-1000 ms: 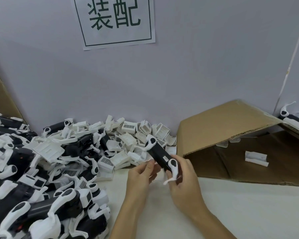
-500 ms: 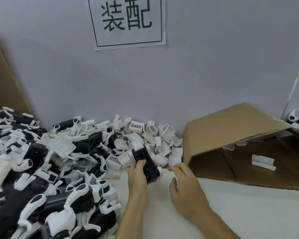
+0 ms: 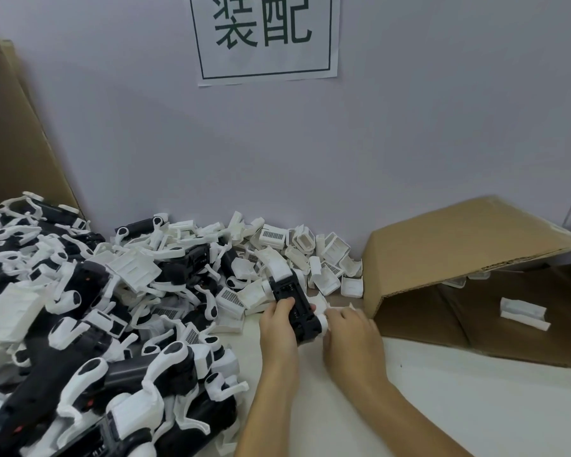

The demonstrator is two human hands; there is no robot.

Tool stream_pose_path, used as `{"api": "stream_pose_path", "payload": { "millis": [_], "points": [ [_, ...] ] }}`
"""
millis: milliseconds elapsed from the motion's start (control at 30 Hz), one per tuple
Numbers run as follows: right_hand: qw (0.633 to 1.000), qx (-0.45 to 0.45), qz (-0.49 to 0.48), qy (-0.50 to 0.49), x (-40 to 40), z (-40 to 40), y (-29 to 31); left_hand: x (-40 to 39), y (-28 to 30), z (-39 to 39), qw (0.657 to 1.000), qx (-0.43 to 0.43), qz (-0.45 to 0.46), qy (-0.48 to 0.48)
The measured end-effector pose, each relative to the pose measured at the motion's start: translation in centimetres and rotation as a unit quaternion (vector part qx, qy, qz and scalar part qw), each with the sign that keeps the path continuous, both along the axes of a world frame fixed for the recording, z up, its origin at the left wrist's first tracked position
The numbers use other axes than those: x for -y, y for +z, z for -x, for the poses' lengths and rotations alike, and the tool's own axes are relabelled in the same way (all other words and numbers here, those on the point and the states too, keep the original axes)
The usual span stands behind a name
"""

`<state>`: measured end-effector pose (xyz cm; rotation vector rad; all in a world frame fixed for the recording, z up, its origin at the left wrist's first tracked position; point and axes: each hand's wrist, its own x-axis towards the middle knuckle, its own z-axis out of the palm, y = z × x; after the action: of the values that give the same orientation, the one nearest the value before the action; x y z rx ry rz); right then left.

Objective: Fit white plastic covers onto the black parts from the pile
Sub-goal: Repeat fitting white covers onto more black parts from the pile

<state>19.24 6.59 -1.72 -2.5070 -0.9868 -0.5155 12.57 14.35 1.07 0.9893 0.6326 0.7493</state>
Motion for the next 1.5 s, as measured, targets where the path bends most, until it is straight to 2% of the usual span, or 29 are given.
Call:
{"api": "stream_pose_path", "payload": {
  "millis": [100,167,233,333,467,533,633,700,800,867,1000,1067,1200,1267,1400,1500],
  "points": [
    [0.988,0.111,-0.107,0.01,1.0,0.3,-0.6,0.1,0.0,-0.1,1.0,-0.002,-0.009,0.004],
    [0.976,0.13,-0.173,0.029,1.6,0.4,-0.6,0.1,-0.1,-0.1,1.0,-0.003,-0.018,0.009],
    [0.965,0.078,-0.245,0.047,2.2,0.6,-0.4,0.1,-0.1,-0.1,0.999,-0.003,-0.03,0.013],
    [0.934,-0.055,-0.346,0.07,3.0,0.7,-0.3,0.2,-0.1,-0.1,0.999,-0.004,-0.039,0.014],
    [0.879,-0.205,-0.42,0.09,3.7,0.1,0.0,0.7,-0.2,-0.1,0.997,-0.017,-0.077,0.003],
    [0.871,-0.206,-0.434,0.1,4.0,-0.1,0.0,0.9,-0.3,-0.1,0.994,-0.021,-0.106,-0.007],
    [0.877,-0.142,-0.447,0.102,4.2,0.0,0.1,1.1,-0.4,-0.2,0.986,-0.026,-0.158,-0.034],
    [0.871,-0.135,-0.46,0.104,4.1,-0.1,0.0,1.2,-0.5,-0.2,0.979,-0.036,-0.192,-0.055],
    [0.826,-0.192,-0.517,0.117,4.1,-0.3,0.1,1.4,-0.5,-0.2,0.966,-0.05,-0.24,-0.086],
    [0.81,-0.198,-0.539,0.12,4.1,-0.4,0.0,1.7,-0.5,-0.3,0.956,-0.057,-0.268,-0.103],
    [0.823,-0.122,-0.548,0.083,4.3,-0.6,-0.1,2.1,-0.7,-0.5,0.945,-0.066,-0.301,-0.111],
    [0.841,-0.095,-0.524,0.092,4.3,-0.6,-0.2,2.0,-0.8,-0.5,0.945,-0.057,-0.302,-0.113],
    [0.875,-0.173,-0.429,0.14,3.9,-0.3,-0.6,2.3,-0.7,-0.7,0.948,-0.027,-0.289,-0.133],
    [0.867,-0.203,-0.436,0.131,3.7,-0.4,-0.7,2.5,-0.6,-0.8,0.952,-0.019,-0.263,-0.154],
    [0.824,-0.25,-0.497,0.11,3.8,-1.0,-0.6,2.6,-1.0,-1.0,0.949,0.007,-0.241,-0.206],
    [0.853,-0.199,-0.465,0.131,3.9,-0.5,-0.3,2.5,-1.1,-1.1,0.954,0.014,-0.22,-0.202]
  ]
}}
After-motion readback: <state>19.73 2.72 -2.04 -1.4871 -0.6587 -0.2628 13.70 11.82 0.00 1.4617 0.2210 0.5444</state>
